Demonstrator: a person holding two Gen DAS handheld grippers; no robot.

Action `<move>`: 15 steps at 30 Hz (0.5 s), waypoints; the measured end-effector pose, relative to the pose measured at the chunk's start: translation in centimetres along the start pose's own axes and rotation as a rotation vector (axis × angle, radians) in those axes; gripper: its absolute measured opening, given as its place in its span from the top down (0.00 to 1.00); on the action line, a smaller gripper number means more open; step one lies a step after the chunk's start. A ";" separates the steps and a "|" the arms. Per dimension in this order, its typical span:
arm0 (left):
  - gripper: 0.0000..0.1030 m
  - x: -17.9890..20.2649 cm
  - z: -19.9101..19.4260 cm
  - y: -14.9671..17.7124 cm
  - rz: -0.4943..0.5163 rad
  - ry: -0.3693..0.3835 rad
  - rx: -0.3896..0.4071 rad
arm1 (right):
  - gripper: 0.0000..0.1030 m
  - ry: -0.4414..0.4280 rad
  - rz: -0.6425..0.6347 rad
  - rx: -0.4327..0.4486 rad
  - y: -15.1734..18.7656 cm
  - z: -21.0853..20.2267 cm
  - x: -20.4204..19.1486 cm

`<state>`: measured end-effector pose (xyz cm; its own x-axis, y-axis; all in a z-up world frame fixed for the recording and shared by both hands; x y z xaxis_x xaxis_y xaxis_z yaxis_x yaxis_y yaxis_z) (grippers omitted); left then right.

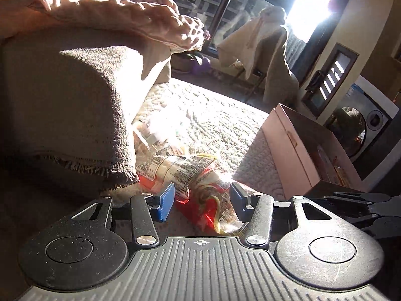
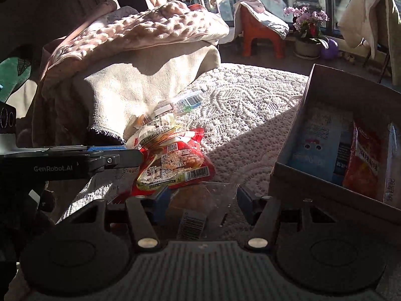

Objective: Organize snacks
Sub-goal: 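Move both open tools back over the snack pile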

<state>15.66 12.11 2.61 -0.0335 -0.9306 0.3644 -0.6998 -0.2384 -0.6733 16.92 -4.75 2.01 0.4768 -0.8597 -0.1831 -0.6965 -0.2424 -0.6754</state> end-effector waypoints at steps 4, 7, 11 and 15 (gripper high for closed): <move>0.48 0.0 2.4 -0.3 0.028 -0.100 -0.007 | 0.40 -0.004 0.024 0.008 0.7 1.4 -0.5; 0.48 0.9 2.2 0.3 0.046 -0.026 -0.024 | 0.41 -0.027 -0.022 -0.013 1.9 0.0 -0.6; 0.48 3.3 1.7 1.8 0.157 0.055 -0.102 | 0.45 -0.003 -0.030 -0.062 4.3 -2.2 0.7; 0.48 3.3 0.1 2.3 0.086 0.130 -0.115 | 0.45 0.078 -0.031 -0.039 5.2 -3.7 2.0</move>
Point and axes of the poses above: each gripper's, at about its wrist camera, not at the fingertips, and z roughly the way its jaws point, x to its right, y to its underside, the point moved 4 cm from there along z, roughly the way its jaws point, and after that the axes turned 3 degrees about -z, right-handed, at the moved point
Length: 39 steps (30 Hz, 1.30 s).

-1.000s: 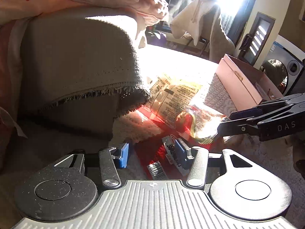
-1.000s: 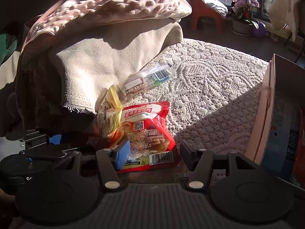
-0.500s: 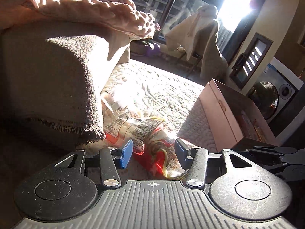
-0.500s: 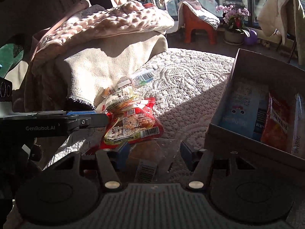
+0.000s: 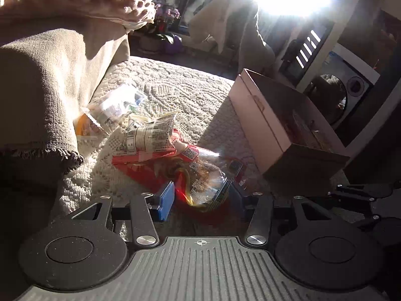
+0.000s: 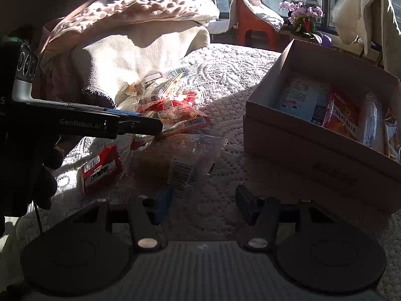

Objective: Organize snacks
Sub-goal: 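Move both open tools back over the snack pile, then grasp the red-and-white snack packet with the right tool and lift it, then carry the packet into the pink box and open the right tool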

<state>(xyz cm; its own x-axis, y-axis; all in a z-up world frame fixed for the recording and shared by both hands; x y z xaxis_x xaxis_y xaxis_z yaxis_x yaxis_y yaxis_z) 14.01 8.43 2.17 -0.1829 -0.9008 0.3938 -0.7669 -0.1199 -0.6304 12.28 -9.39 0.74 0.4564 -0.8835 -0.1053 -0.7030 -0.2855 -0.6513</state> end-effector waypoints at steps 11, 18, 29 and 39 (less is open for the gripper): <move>0.48 -0.3 -5.2 4.3 0.119 -0.123 -0.016 | 0.38 -0.072 -0.036 0.113 -5.7 0.9 -3.5; 0.48 -0.5 -5.4 6.2 0.157 -0.131 -0.044 | 0.34 -0.037 -0.095 -0.033 -10.2 9.5 -6.1; 0.48 -0.7 -5.3 6.5 0.139 -0.133 -0.034 | 0.37 -0.007 -0.207 -0.126 -7.7 9.1 -7.1; 0.48 1.1 -3.3 5.9 0.202 -0.213 -0.048 | 0.45 0.042 -0.119 -0.034 -4.2 -0.2 -2.2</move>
Point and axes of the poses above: each gripper's, at about its wrist camera, not at the fingertips, and z roughly the way its jaws point, x to its right, y to its underside, the point moved 4 cm from there along z, roughly the way its jaws point, and after that the axes turned 3 degrees about -z, right-handed, at the moved point
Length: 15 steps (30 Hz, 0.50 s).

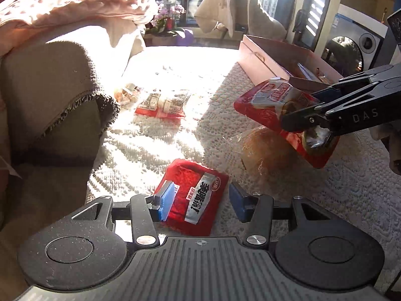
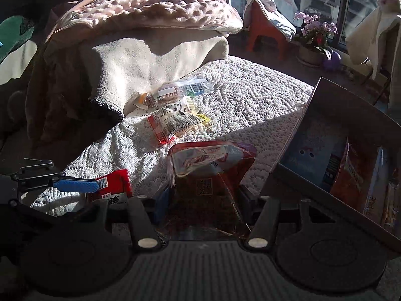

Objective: Organize snacks
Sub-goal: 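Carry the packet into the pink box and open the right tool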

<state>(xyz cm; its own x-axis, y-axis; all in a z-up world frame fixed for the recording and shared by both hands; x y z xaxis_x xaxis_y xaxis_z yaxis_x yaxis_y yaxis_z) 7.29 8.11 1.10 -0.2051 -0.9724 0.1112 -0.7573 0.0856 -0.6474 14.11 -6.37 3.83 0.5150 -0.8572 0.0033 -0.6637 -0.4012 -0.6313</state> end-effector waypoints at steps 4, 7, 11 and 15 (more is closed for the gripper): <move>0.48 1.6 0.7 -0.8 0.015 0.036 -0.003 | 0.44 -0.021 0.069 0.020 3.4 -2.9 1.7; 0.48 3.6 1.3 -0.9 0.041 0.118 -0.028 | 0.40 0.071 0.109 0.050 5.8 -3.9 2.9; 0.48 4.7 1.0 -1.4 0.018 0.237 -0.040 | 0.40 0.064 0.201 0.066 7.6 -4.3 5.0; 0.48 2.7 -0.3 -5.2 0.010 0.133 0.112 | 0.40 0.066 0.203 0.114 7.6 -4.9 5.6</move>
Point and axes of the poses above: each gripper's, at about its wrist camera, not at the fingertips, and z roughly the way its jaws point, x to its right, y to its underside, the point moved 4 cm from there along z, roughly the way its jaws point, and after that the axes turned 3 degrees about -z, right-handed, at the moved point
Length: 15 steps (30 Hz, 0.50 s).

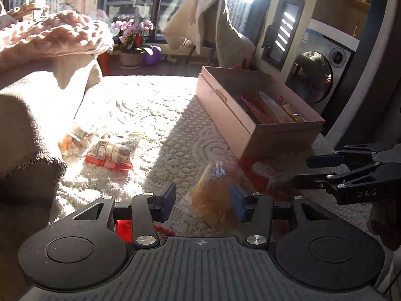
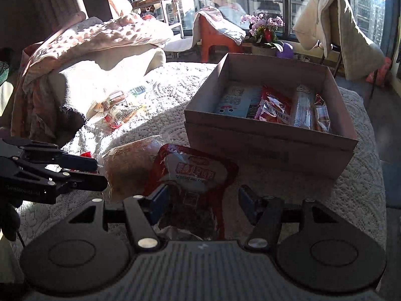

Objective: Organize snacks
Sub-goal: 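Carry the packet into the pink box and open the right tool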

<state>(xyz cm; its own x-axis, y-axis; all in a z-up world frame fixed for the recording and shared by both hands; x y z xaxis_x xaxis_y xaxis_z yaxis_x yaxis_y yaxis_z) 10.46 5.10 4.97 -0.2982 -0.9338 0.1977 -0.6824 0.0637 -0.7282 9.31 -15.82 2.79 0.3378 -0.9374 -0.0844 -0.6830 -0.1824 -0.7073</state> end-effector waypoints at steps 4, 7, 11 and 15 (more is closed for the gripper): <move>0.48 -3.6 1.4 -3.3 -0.046 -0.155 0.065 | 0.39 -0.019 0.094 0.070 -1.8 0.9 1.2; 0.49 -6.1 2.0 -4.2 -0.139 -0.181 0.080 | 0.39 -0.046 0.206 0.093 -3.5 3.1 2.5; 0.49 -7.0 1.3 -2.9 -0.192 -0.164 0.060 | 0.38 -0.118 0.261 0.076 -6.0 6.9 2.4; 0.49 -6.1 0.3 0.4 -0.112 -0.145 -0.017 | 0.38 -0.144 0.176 -0.010 -8.3 9.1 -1.4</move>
<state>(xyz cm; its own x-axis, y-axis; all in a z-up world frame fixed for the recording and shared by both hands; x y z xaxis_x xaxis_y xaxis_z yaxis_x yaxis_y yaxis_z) 12.18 10.74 3.25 -0.1209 -0.9763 0.1798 -0.7174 -0.0392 -0.6955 20.41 -10.28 2.40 0.3010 -0.9032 -0.3060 -0.7456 -0.0228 -0.6660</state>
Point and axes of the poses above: each gripper's, at about its wrist camera, not at the fingertips, and z roughly the way its jaws point, x to its right, y to its underside, the point moved 4 cm from there along z, roughly the way its jaws point, and after that the axes turned 3 degrees about -z, right-handed, at the moved point
